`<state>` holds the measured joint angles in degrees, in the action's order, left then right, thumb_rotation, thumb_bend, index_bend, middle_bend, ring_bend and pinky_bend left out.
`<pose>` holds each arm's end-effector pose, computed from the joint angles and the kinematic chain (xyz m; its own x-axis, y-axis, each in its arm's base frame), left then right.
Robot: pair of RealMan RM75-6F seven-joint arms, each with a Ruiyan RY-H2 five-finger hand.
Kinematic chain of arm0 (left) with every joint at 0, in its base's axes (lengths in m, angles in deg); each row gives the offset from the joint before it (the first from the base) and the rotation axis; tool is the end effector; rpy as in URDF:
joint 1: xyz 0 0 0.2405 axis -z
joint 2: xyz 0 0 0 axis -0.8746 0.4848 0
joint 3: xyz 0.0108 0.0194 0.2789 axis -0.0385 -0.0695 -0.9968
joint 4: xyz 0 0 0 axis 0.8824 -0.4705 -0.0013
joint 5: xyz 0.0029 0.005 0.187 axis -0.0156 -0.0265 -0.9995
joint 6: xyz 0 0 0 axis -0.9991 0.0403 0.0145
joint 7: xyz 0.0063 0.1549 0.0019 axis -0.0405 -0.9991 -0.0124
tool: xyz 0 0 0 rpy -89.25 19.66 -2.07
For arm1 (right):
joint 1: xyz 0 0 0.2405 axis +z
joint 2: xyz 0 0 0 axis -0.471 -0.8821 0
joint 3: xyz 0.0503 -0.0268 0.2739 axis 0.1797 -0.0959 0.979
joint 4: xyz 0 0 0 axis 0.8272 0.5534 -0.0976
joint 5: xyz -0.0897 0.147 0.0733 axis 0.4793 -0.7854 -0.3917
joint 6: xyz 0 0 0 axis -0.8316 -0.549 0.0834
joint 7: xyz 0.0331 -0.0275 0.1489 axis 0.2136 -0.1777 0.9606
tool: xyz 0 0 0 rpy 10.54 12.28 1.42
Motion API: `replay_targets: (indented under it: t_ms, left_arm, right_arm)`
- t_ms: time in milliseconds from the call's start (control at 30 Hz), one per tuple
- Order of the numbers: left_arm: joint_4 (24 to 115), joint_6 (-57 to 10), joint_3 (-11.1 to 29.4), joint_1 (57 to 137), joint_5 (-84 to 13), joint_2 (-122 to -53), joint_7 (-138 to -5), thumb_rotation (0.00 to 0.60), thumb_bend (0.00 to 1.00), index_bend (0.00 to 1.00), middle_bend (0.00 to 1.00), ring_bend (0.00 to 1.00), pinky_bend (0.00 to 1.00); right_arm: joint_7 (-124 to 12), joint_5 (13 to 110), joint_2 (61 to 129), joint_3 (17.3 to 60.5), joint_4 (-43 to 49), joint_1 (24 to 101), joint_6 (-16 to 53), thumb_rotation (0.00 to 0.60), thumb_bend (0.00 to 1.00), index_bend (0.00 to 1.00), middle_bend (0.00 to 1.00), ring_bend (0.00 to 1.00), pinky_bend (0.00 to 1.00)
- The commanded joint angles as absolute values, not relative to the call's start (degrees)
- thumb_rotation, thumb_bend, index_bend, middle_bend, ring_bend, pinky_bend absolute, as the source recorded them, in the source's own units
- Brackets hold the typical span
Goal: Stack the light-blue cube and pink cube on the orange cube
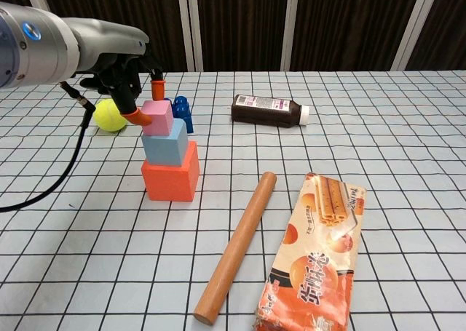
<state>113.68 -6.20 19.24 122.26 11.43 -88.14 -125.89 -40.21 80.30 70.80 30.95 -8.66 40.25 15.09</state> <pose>-0.0633 0.3563 0.0482 0.4924 0.3363 0.8027 0.8692 -0.1423 -0.4736 -0.3564 -0.2311 0.1998 0.2807 -0.2294 0.9320 -0.9526 0.0522 0.2997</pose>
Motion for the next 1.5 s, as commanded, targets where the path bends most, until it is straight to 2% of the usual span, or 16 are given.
replay_targets:
  t_ms: [33, 1500]
  left_arm:
    - [113.7, -6.2, 19.2, 122.3, 11.3, -88.2, -125.8, 0.600, 0.35, 0.46, 0.85, 0.83, 0.87]
    - [114.8, -5.1, 18.9, 122.9, 11.6, -87.6, -125.8, 0.600, 0.35, 0.46, 0.85, 0.83, 0.87]
  right_arm:
    - [-40.3, 80.3, 70.8, 31.0, -8.7, 40.3, 15.1, 0.600, 0.13, 0.00, 0.02, 0.06, 0.16]
    - [-40.6, 79.9, 70.7, 30.9, -9.0, 40.4, 15.7, 0.600, 0.13, 0.00, 0.02, 0.06, 0.16]
